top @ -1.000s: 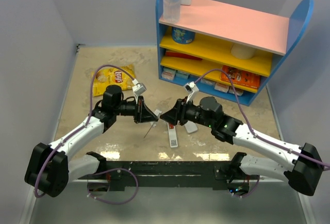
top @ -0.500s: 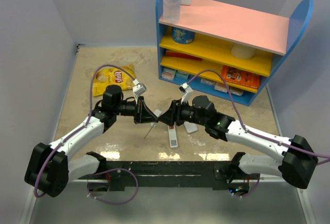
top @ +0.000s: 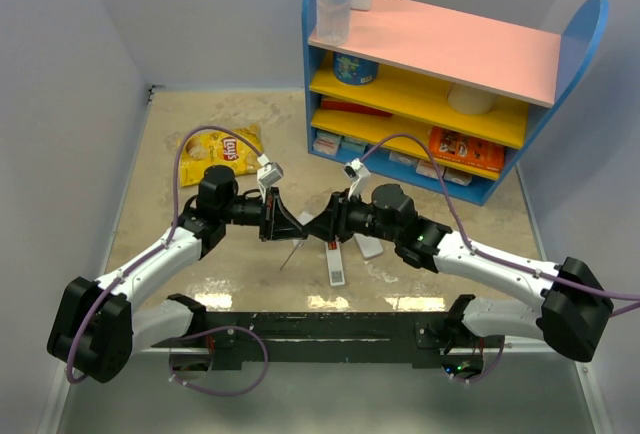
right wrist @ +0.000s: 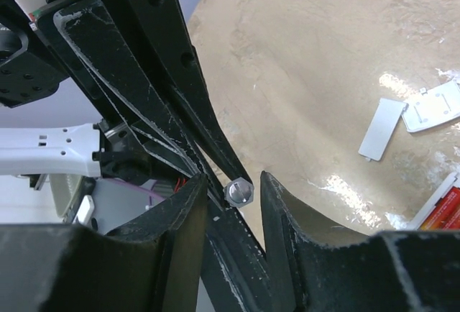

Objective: Unload the batteries from the remote control

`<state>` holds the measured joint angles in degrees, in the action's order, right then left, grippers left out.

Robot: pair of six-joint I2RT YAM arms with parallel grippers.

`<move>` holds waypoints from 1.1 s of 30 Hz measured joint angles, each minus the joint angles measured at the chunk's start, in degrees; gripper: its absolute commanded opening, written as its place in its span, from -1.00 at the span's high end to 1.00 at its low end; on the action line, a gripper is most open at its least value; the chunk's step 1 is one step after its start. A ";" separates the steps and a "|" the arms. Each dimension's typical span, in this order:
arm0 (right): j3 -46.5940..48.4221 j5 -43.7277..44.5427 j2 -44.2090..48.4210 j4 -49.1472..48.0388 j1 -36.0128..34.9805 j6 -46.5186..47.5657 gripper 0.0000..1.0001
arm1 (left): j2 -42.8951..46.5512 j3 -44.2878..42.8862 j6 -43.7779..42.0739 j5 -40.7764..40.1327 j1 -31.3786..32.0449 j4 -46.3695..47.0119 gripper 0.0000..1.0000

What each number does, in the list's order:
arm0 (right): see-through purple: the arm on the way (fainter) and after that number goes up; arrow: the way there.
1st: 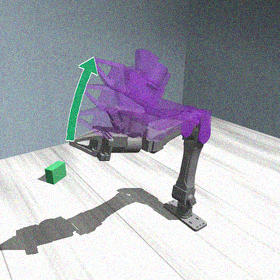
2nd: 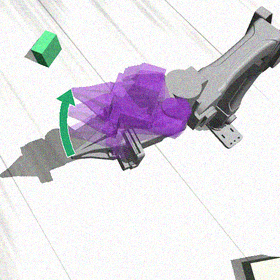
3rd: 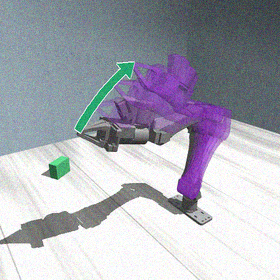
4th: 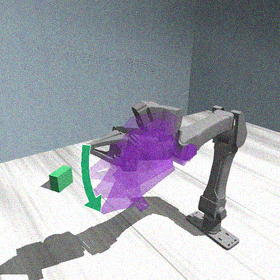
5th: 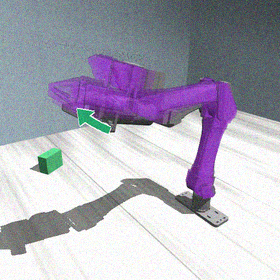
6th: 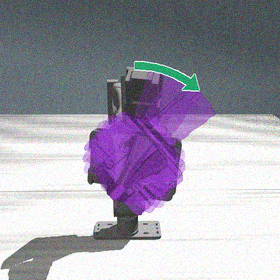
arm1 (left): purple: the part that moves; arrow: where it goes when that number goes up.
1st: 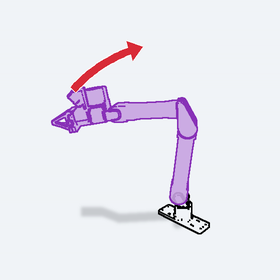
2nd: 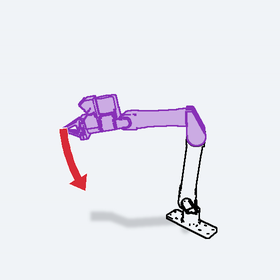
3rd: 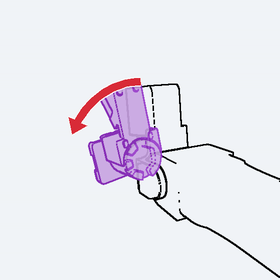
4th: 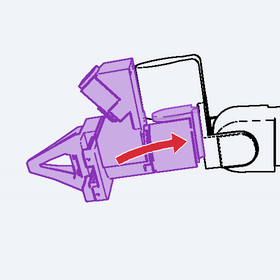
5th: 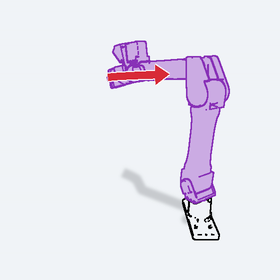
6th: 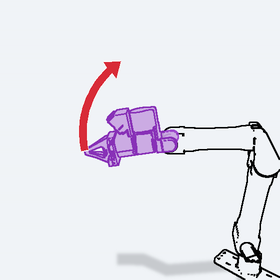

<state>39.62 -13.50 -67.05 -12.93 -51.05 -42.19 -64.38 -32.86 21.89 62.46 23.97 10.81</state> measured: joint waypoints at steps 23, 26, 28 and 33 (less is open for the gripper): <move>-0.70 -0.35 -0.39 -1.86 0.11 -3.43 1.00 | 0.70 0.68 0.92 0.44 0.11 1.44 0.33; -0.76 0.11 -0.33 -1.81 0.09 -3.54 1.00 | 0.83 0.72 0.92 -0.52 0.13 1.33 -0.16; -0.76 0.72 0.00 -0.85 0.04 -2.60 1.00 | 1.22 0.68 0.20 -2.23 0.13 -0.04 -0.24; -0.76 5.11 4.07 3.80 0.00 2.67 1.00 | 1.40 0.09 -2.25 -8.37 0.13 -5.31 -0.31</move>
<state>38.85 -8.38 -62.98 -9.13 -51.05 -39.53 -62.98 -32.77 19.64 54.08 24.10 5.50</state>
